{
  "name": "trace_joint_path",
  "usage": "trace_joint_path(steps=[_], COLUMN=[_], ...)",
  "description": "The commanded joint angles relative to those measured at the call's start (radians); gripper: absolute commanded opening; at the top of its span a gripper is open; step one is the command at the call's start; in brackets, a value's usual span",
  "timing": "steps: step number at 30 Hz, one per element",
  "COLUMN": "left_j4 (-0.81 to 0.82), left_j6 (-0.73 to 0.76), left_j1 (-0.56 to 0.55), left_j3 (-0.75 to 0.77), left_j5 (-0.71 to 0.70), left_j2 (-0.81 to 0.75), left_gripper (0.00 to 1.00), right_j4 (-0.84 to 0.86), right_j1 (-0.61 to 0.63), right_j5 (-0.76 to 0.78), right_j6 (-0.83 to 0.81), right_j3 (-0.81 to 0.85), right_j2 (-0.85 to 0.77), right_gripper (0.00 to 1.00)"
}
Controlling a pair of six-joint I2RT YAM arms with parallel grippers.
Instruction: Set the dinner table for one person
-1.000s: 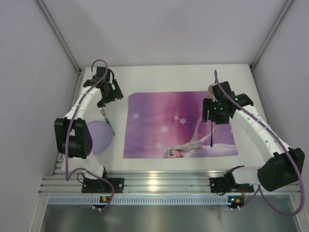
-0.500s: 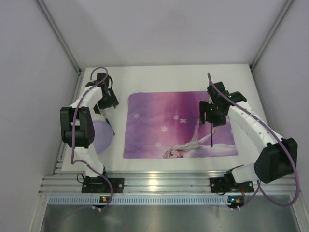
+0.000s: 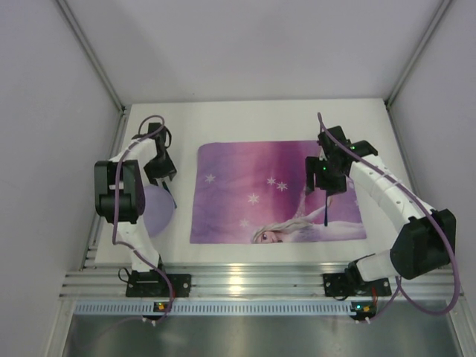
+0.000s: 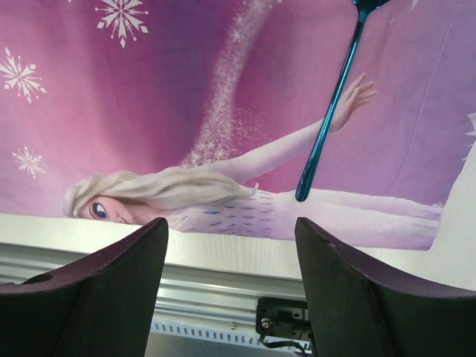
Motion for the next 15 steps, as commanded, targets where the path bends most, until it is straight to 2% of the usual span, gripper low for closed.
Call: trace_joint_path(steps=[1,5,7,8,10,11,15], left_j4=[0.061,0.078,0.084,0.088,0.093,0.093,0.068], left_j6=[0.001,0.008,0.008,0.008,0.008,0.007,0.025], left_j1=[0.022,0.023,0.023,0.022,0.023,0.023,0.023], left_j3=[-0.028,-0.032,-0.032,-0.031,-0.031,-0.028,0.047], left_j5=[0.024,0.038,0.045,0.053,0.065,0.065,0.065], left_j2=[0.01,0.041,0.052,0.062,0.072,0.079,0.096], left_gripper=[0.57,0.48,0.39,0.31,0.19,0.01,0.0], right_j4=[0.003,-0.004,-0.007,-0.009,-0.011,-0.011,-0.011], right_j1=[0.01,0.009,0.012,0.012,0.009,0.01,0.009], right_j5=[-0.005,0.003,0.011,0.012,0.015,0.015,0.015], right_j6=[-0.002,0.0,0.001,0.001,0.004,0.003,0.009], right_j3=[0.039,0.038,0.041,0.042,0.047,0.047,0.057], right_j2=[0.004,0.004,0.004,0.004,0.006,0.006,0.01], right_gripper=[0.7,0.7,0.7,0.7,0.7,0.7,0.7])
